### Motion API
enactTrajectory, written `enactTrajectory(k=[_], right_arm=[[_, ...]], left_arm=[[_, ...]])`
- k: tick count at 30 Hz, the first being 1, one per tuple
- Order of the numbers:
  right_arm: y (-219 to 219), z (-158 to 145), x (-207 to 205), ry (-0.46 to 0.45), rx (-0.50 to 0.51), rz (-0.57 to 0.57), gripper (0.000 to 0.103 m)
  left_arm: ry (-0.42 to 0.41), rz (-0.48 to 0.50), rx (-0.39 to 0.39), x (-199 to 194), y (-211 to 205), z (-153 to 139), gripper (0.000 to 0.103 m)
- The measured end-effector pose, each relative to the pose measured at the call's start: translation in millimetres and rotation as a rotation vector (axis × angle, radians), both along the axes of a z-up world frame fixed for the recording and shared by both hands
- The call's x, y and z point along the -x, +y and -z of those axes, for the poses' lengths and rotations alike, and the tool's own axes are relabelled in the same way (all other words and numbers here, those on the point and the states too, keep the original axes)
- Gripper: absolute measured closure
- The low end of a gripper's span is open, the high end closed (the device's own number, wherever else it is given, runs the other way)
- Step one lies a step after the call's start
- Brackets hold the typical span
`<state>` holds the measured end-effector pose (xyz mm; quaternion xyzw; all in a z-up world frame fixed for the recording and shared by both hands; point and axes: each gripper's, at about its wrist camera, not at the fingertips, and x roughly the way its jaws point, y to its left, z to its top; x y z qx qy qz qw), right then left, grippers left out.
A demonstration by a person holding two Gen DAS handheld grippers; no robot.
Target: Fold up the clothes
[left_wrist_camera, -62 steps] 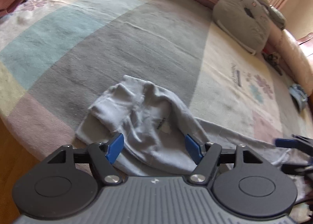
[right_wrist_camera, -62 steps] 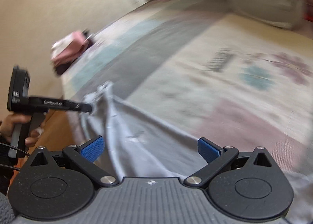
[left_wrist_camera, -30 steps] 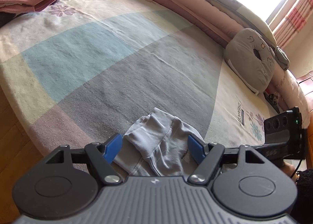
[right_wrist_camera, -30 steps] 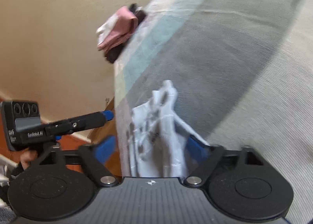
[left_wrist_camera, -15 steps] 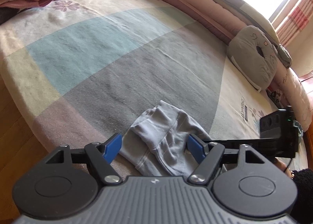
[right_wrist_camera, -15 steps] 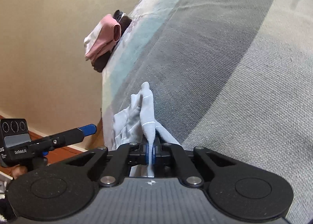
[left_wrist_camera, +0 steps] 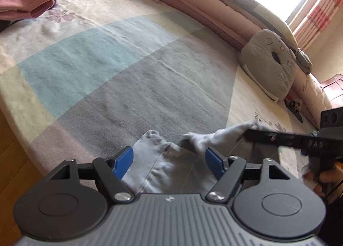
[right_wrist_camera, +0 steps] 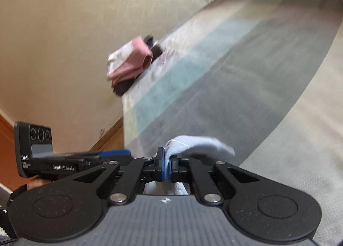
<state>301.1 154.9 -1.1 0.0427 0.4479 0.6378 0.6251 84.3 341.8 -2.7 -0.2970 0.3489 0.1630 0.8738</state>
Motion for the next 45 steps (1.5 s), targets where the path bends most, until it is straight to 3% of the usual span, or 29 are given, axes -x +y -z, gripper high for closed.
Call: enactTrajectory(k=[10,15,20,25,28,30,34,40,41,42,45], right_arm=[[-20,-55,-16,-0.221,-0.038,0.093,0.097],[4,-32,17,-0.308,0.034,0.02,0.097],[28,5,64,-0.347,0.109,-0.074,0.097],[37,20,106,-0.378,0.136,-0.187,0.094],[43,31,127,-0.415,0.174,-0.248,0.088],[46,41,137,-0.433,0.204,-0.276,0.073],[42,42,134,-0.371,0.204,-0.272,0.056],[3,26,105,-0.36,0.241,-0.148,0.029],[-6,23,100,-0.357,0.247,-0.116,0.018],[-16,20,94,-0.354,0.254,-0.083,0.013],[-49,14,78,-0.324,0.258,0.013,0.012]], left_arm=[[-0.023,-0.011,0.016,-1,5,0,0.029],[-0.013,-0.038,0.024,7,9,2,0.029],[0.001,-0.064,0.03,17,13,3,0.029],[-0.019,-0.073,0.077,28,18,5,0.029],[-0.021,-0.074,0.1,29,17,10,0.029],[-0.015,-0.073,0.111,28,16,14,0.029],[-0.008,-0.047,0.115,23,11,16,0.029],[0.037,0.035,0.038,4,-7,11,0.029],[0.046,0.056,0.022,1,-12,10,0.029],[0.055,0.077,0.005,-3,-17,8,0.029],[0.069,0.14,-0.038,-15,-33,5,0.029]])
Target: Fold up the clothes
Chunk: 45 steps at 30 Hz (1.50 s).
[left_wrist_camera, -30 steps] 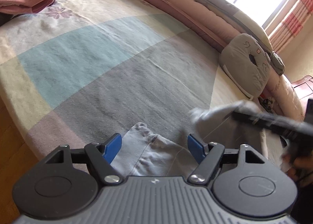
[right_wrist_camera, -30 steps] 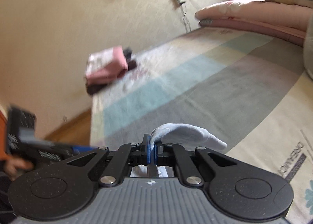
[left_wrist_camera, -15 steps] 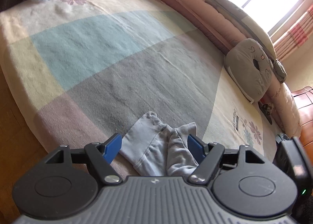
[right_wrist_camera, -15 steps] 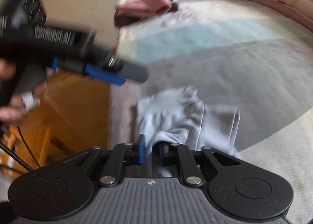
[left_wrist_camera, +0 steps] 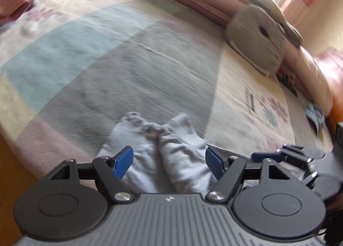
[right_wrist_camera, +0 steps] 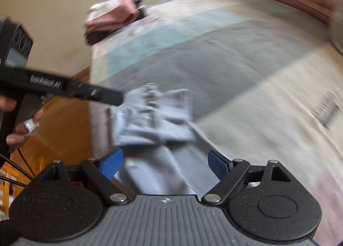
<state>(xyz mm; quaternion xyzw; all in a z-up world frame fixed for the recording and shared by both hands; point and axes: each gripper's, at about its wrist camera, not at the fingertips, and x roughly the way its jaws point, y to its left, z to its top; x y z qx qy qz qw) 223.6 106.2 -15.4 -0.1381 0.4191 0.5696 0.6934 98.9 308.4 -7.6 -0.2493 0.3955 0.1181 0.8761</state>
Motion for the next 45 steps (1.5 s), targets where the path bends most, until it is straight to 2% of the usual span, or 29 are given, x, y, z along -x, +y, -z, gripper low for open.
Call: enactTrajectory(k=[4,8,12,15,19,22,25,28,31,35,43,44,45], right_arm=[[-40,0,-18,0.024,-0.024,0.137,0.009],[-67,3,-26,0.058,-0.046,0.22,0.009],[-86,5,-26,0.05,-0.049,0.248,0.009],[-98,1,-25,0.028,-0.051,0.254,0.009],[-113,0,-25,0.026,-0.059,0.263,0.009],[-119,3,-25,0.036,-0.059,0.267,0.009],[-122,6,-24,0.039,-0.052,0.265,0.009],[-123,6,-24,0.037,-0.047,0.264,0.009],[-122,5,-23,0.033,-0.045,0.271,0.009],[-121,6,-23,0.03,-0.039,0.279,0.009],[-120,9,-22,0.036,-0.036,0.283,0.009],[-119,9,-22,0.038,-0.036,0.283,0.009],[-119,10,-22,0.04,-0.037,0.281,0.009]], left_arm=[[0.063,0.105,-0.108,-20,-35,2,0.029],[0.178,0.229,-0.306,-41,-76,16,0.028],[0.26,0.196,-0.497,-53,-88,31,0.026],[0.237,0.12,-0.488,-45,-81,23,0.026],[0.188,-0.02,-0.396,-20,-59,12,0.026],[0.17,-0.124,-0.305,-3,-37,16,0.027],[0.126,-0.177,-0.245,8,-27,22,0.031],[0.105,-0.131,-0.322,1,-38,23,0.032],[0.116,0.002,-0.508,-17,-68,25,0.038],[0.195,0.143,-0.709,-40,-105,41,0.059],[0.28,0.209,-1.009,-66,-144,60,0.059],[0.285,0.225,-1.055,-68,-147,63,0.062],[0.285,0.255,-1.08,-68,-151,66,0.074]])
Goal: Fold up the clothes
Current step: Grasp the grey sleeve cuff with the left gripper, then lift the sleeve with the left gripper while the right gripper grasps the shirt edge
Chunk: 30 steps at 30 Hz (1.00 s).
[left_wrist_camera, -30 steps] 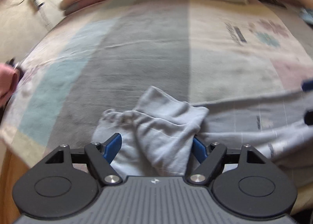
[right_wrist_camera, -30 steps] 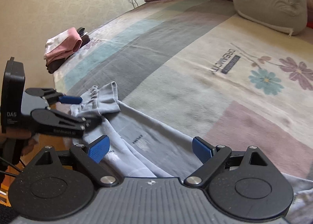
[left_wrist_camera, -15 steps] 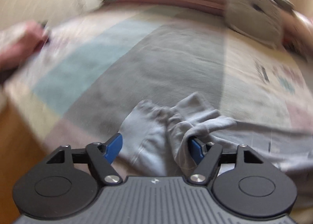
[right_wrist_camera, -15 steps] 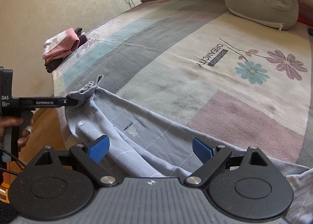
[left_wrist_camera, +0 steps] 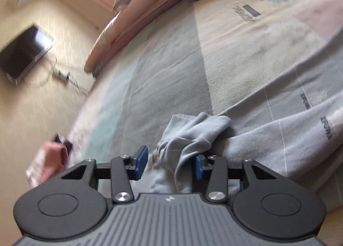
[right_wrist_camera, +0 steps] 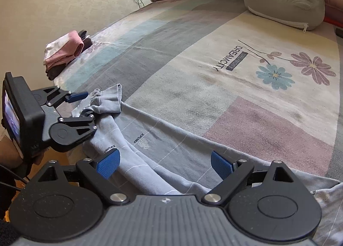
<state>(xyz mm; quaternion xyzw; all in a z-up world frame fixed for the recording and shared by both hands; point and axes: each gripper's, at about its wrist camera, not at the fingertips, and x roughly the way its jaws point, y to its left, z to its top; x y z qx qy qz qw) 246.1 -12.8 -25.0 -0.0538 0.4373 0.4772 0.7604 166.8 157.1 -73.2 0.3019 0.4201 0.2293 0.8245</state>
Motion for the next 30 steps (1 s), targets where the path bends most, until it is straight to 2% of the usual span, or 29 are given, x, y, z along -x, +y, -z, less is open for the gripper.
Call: enactTrajectory(k=[1,2,5,8,11,13,17,21,25,26,27,28,30], right_arm=[[0,0,0,0.001,-0.001,-0.003,0.009],[1,0,0,0.0,-0.001,-0.006,0.009],[0,-1,2,-0.015,0.003,-0.017,0.009],[-3,-1,1,-0.013,0.005,-0.014,0.009],[-5,0,-3,-0.003,0.001,-0.003,0.009],[-5,0,-4,0.004,-0.007,-0.004,0.009],[2,-3,-3,0.001,-0.014,-0.035,0.009],[11,-5,0,-0.011,-0.001,-0.061,0.009],[13,-10,-1,-0.035,-0.006,-0.068,0.01],[11,-11,-1,-0.045,-0.011,-0.067,0.016],[10,-13,-2,-0.058,-0.015,-0.069,0.028],[9,-13,-4,-0.064,-0.009,-0.08,0.035],[8,-12,-8,-0.08,0.016,-0.106,0.061]], left_arm=[[0.013,0.028,-0.023,0,-4,3,0.082],[0.016,0.036,-0.008,0,-5,3,0.09],[-0.057,-0.002,0.148,6,10,-16,0.097],[-0.161,-0.083,0.332,17,39,-44,0.097],[-0.263,-0.164,0.468,41,74,-67,0.097],[-0.325,-0.209,0.563,58,94,-77,0.097],[-0.47,-0.24,0.749,95,110,-73,0.097],[-0.556,-0.241,0.835,103,115,-69,0.097],[-0.646,-0.141,0.863,97,117,-87,0.097],[-0.664,-0.115,0.868,94,117,-92,0.097],[-0.67,-0.096,0.865,92,117,-95,0.097],[-0.677,-0.077,0.862,91,117,-98,0.097],[-0.679,-0.052,0.87,91,117,-98,0.097]])
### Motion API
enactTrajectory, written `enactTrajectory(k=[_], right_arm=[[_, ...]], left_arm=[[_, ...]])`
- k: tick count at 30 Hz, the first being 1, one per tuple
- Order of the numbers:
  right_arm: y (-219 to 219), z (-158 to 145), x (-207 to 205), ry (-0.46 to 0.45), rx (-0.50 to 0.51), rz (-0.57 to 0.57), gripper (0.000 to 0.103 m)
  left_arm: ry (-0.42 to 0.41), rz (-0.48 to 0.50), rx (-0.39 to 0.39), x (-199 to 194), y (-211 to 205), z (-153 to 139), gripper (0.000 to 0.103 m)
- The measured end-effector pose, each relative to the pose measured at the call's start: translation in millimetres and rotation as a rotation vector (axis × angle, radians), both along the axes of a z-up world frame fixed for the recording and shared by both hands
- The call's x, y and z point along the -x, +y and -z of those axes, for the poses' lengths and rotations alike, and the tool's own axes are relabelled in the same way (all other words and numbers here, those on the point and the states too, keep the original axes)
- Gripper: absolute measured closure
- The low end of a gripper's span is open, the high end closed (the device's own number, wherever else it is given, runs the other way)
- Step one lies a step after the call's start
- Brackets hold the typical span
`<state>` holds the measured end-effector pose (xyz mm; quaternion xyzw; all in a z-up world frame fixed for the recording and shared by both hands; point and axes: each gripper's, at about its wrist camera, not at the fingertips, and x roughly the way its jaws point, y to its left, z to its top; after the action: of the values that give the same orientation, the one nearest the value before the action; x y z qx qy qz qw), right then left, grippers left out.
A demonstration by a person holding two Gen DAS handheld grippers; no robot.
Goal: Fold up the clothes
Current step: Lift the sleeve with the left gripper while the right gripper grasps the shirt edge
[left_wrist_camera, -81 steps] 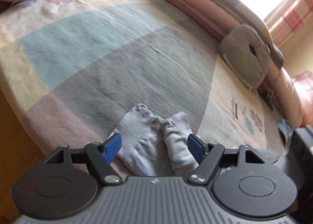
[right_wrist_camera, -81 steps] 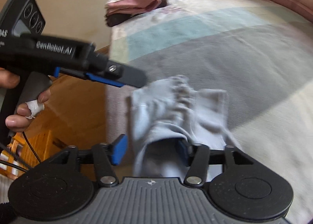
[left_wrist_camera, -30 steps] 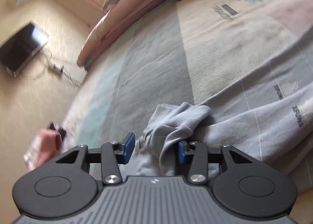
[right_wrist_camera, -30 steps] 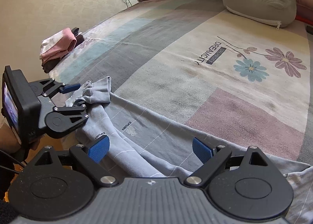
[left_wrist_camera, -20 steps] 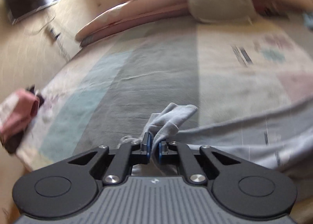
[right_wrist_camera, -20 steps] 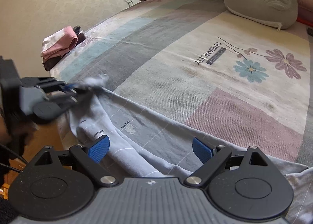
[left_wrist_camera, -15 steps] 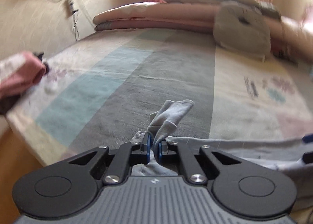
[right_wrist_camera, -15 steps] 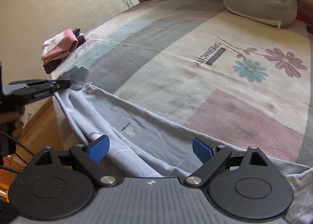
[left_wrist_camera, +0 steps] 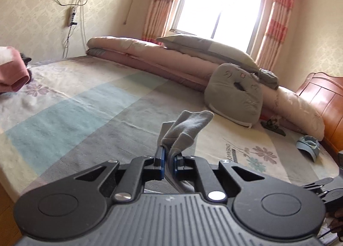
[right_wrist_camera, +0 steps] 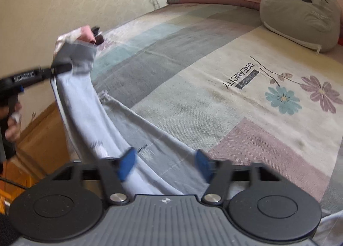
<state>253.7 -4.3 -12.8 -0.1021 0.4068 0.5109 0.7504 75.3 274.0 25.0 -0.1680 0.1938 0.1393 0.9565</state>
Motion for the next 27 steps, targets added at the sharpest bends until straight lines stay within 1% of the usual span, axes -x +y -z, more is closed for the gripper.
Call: enactTrajectory(k=[2,6,9,10,11,13,14,15,16,20,22,24,26,27], right_arm=[[2,4,-2,-0.017,0.029,-0.037,0.067],[10,21,3,-0.027,0.096,-0.148,0.067],[17,31,14,-0.09,0.16,-0.243,0.064],[18,32,17,-0.114,0.174,-0.275,0.062],[20,31,20,-0.129,0.188,-0.306,0.062],[22,30,26,-0.169,0.217,-0.361,0.069],[23,29,27,-0.189,0.227,-0.375,0.078],[23,27,27,-0.204,0.226,-0.37,0.092],[23,25,27,-0.219,0.226,-0.364,0.095],[23,16,24,-0.275,0.222,-0.336,0.096],[23,10,15,-0.279,0.209,-0.293,0.096],[24,9,9,-0.28,0.203,-0.258,0.096],[28,14,7,-0.294,0.209,-0.24,0.096],[30,18,8,-0.296,0.213,-0.234,0.096]], left_arm=[[0.022,0.002,0.008,3,0,8,0.097],[0.069,-0.019,0.039,12,4,25,0.097],[0.068,-0.032,0.063,21,7,30,0.097],[0.066,-0.036,0.07,23,8,30,0.097],[0.063,-0.036,0.072,23,9,30,0.097],[0.049,-0.035,0.075,22,8,29,0.097],[0.038,-0.032,0.077,22,8,28,0.097],[0.026,-0.028,0.078,20,8,26,0.097],[0.013,-0.024,0.079,18,8,24,0.097],[-0.039,-0.007,0.063,13,9,16,0.097],[-0.064,0.006,0.063,11,11,14,0.096],[-0.063,0.003,0.065,9,13,19,0.095],[-0.055,-0.012,0.087,9,18,33,0.094],[-0.038,-0.024,0.113,8,22,42,0.094]])
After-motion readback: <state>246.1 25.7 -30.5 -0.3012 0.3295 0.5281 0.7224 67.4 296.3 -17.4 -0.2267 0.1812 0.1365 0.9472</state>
